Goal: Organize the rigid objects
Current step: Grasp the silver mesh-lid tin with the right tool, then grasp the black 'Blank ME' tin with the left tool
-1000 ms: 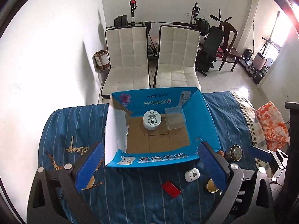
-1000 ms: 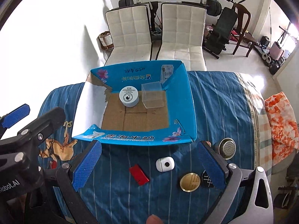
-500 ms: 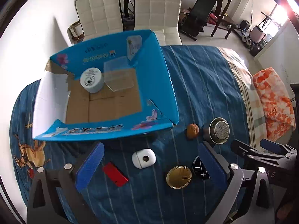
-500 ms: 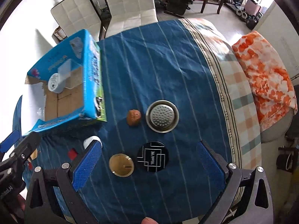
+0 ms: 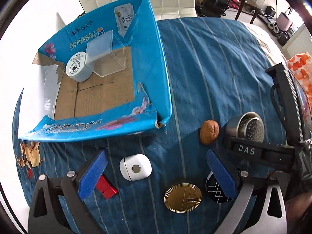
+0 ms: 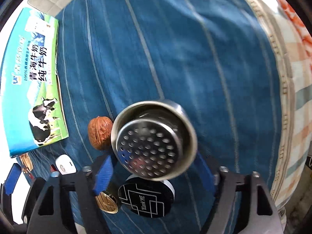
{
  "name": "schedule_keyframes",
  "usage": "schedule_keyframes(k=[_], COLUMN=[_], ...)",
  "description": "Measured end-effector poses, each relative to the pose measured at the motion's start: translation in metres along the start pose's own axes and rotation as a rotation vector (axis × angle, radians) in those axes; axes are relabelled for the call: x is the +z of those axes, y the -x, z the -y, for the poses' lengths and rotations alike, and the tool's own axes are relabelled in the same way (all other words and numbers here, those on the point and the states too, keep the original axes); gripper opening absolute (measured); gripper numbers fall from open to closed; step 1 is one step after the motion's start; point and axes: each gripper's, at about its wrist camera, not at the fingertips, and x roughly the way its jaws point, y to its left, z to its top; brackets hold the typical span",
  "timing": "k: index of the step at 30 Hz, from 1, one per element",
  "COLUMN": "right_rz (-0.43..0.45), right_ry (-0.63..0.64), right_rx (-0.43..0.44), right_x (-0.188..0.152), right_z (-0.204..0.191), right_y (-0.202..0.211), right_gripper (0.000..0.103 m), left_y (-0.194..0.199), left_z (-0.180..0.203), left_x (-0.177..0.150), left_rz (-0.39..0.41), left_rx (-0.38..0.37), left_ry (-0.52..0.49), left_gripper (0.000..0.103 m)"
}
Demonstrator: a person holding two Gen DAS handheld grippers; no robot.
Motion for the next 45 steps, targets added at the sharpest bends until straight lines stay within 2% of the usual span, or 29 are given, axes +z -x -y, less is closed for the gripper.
schedule_keyframes(k=[2, 5, 8, 11, 15, 21, 23, 25, 29, 32, 35, 37, 40, 42, 45], right_rz=[0.016, 0.031, 0.040, 0.066, 0.106, 0.113, 0.109, 0.110, 0.095, 0.103, 0.126, 0.123, 0.110, 0.088, 0.061], right_ry=[-0.012, -0.002, 0.034, 0.052, 0.007, -0.092, -0.090, -0.074, -0.021, -0.012, -0.008, -0.028, -0.055, -0.062, -0.077], right_rx=[-0.005, 0.014, -0.014, -0.061, -0.096, -0.060, -0.042, -0.039, -0.034, 0.011, 0.014, 0.022, -0.006, -0.046, -0.062], right_x=[0.001, -0.004, -0.018, -0.039, -0.067, -0.100, -0.099, -0.093, -0.078, -0.071, -0.069, -0.064, -0.057, -0.048, -0.037], right_z=[0.003, 0.009, 0.021, 0.039, 0.072, 0.109, 0.113, 0.118, 0.111, 0.113, 0.116, 0.118, 0.111, 0.107, 0.107], right_y=[-0.004, -0.001, 0.006, 0.019, 0.028, 0.032, 0.028, 0.025, 0.018, 0.028, 0.038, 0.039, 0.033, 0.027, 0.021], right_gripper=[0.070, 0.069, 0.068, 0.068, 0.066, 0.061, 0.061, 0.060, 0.061, 0.061, 0.063, 0.068, 0.075, 0.075, 0.074], left_y=[-0.001, 0.000, -0.004, -0.009, -0.023, -0.047, -0.057, -0.061, -0.069, -0.065, -0.062, -0.061, -0.061, -0.063, -0.065], left_z=[0.000, 0.006, 0.025, 0.050, 0.081, 0.105, 0.108, 0.113, 0.122, 0.117, 0.106, 0.093, 0.085, 0.084, 0.079], left_x=[-0.004, -0.012, -0.023, -0.036, -0.048, -0.055, -0.055, -0.055, -0.056, -0.056, -0.050, -0.045, -0.036, -0.031, -0.020], left_rz=[-0.007, -0.027, -0.082, -0.112, -0.172, -0.257, -0.285, -0.277, -0.316, -0.302, -0.292, -0.283, -0.279, -0.281, -0.283], left_rx=[0.001, -0.062, -0.136, -0.168, -0.200, -0.217, -0.217, -0.201, -0.195, -0.200, -0.203, -0.203, -0.192, -0.194, -0.196], left_ry=[0.001, -0.008, -0.072, -0.145, -0.230, -0.301, -0.303, -0.328, -0.335, -0.293, -0.244, -0.224, -0.206, -0.193, -0.189], left_gripper=[0.103, 0.103, 0.103, 0.103, 0.103, 0.103, 0.103, 0.103, 0.103, 0.103, 0.103, 0.103, 0.103, 0.103, 0.103])
